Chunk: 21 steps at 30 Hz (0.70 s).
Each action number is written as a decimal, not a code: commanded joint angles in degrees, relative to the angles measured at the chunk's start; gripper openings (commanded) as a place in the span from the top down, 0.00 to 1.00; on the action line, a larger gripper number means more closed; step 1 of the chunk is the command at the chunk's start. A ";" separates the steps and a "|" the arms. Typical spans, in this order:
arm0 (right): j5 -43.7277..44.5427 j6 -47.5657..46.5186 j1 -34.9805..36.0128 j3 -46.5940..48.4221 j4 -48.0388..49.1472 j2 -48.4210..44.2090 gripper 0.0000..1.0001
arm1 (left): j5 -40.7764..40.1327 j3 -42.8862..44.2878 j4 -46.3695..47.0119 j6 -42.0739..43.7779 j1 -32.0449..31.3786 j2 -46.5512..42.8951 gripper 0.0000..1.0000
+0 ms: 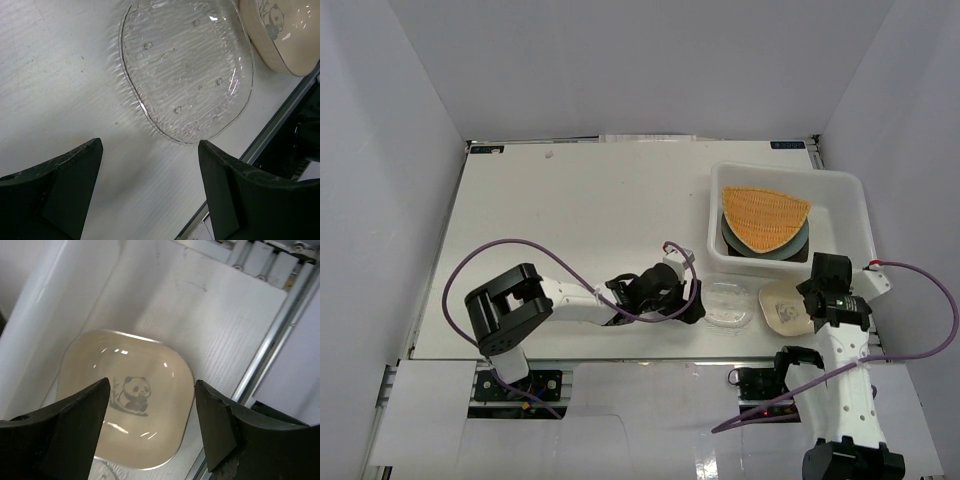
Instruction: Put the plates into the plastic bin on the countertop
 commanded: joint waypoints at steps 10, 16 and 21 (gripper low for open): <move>-3.50 4.96 -8.29 -7.65 6.53 8.79 0.22 | -3.25 7.66 0.28 2.08 -1.38 3.31 0.14; -7.55 4.96 -8.29 -11.34 12.50 10.56 0.32 | -5.53 8.72 0.11 2.69 -1.38 7.09 0.20; -10.62 2.34 -8.29 -11.79 13.22 8.01 0.61 | -6.33 10.04 -0.24 2.52 -1.38 9.99 0.26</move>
